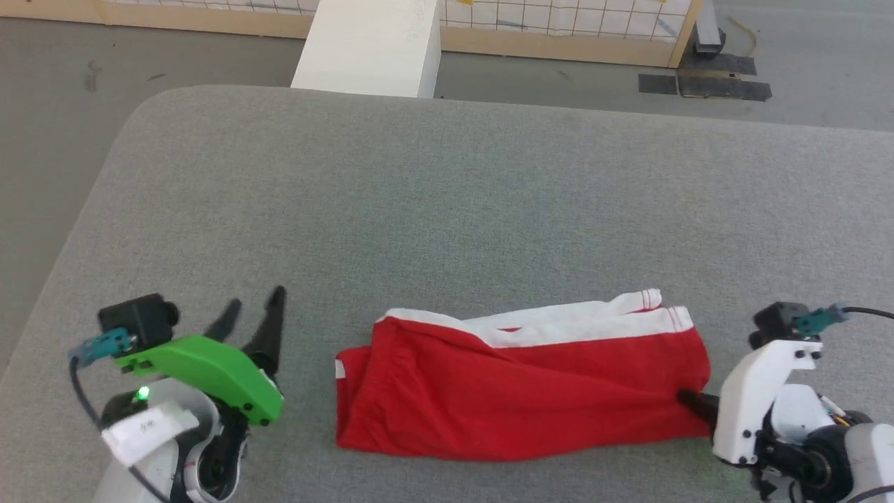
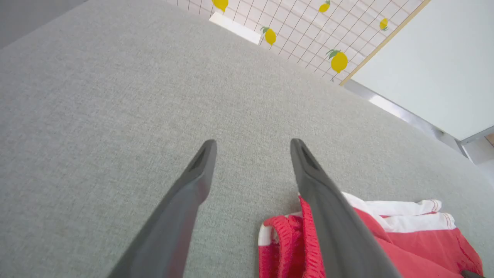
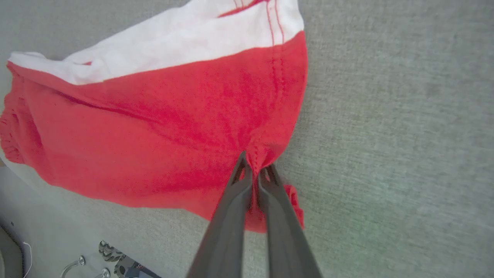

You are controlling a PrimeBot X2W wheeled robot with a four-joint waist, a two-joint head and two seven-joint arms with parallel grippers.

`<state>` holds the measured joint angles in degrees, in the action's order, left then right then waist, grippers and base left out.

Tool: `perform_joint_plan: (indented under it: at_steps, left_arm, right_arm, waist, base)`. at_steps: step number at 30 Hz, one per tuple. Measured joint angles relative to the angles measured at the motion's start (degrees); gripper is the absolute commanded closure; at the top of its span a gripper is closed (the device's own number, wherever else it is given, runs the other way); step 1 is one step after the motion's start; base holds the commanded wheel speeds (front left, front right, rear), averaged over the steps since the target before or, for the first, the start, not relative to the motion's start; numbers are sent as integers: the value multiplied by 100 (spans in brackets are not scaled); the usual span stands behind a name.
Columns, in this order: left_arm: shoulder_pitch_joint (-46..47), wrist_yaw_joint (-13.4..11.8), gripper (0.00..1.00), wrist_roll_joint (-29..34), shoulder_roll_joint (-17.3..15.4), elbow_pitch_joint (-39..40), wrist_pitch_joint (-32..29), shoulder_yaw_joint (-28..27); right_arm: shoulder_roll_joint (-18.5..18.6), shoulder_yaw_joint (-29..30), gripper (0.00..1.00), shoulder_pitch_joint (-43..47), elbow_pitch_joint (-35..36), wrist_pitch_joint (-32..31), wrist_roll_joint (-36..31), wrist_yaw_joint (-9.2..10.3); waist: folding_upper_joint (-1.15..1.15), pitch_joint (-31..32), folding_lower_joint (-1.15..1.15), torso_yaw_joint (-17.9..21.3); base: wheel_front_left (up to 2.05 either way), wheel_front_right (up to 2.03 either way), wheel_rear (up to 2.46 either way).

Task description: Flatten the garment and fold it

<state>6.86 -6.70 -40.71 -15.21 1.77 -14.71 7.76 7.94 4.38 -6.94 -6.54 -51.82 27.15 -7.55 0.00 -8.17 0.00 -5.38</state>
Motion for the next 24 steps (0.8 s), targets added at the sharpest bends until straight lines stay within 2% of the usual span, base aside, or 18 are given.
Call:
perform_joint_plan:
  at_steps: [4,7,10,18,22,24]
  left_arm:
    - [-5,246,0,483,-18,-179,1225,-54]
    - [-9,352,0,782,1,-311,1937,-31]
    - [-8,420,0,965,45,-436,2374,38]
    - [-8,471,0,1043,141,-670,2702,73]
    - [-8,485,0,1044,166,-701,2741,83]
    - [-8,491,0,1044,183,-703,2741,107]
  right_arm:
    - [14,344,100,-15,-62,16,-88,0]
    - [45,660,100,-36,-101,14,-229,0]
    - [97,1040,100,-51,-120,-13,-385,0]
    - [201,1904,100,-33,-70,-189,-1065,0]
    - [258,1875,100,4,167,-272,-1245,0]
    - [343,1663,100,31,412,-318,-1248,0]
  waist:
    - [0,-30,0,24]
    - [0,-71,0,22]
    - [0,-105,0,8]
    - [0,-123,0,11]
    - [0,-99,0,38]
    - [0,-79,0,45]
  base:
    - [0,0,0]
    - [0,0,0]
    - [0,0,0]
    - [0,0,0]
    - [0,0,0]
    - [0,0,0]
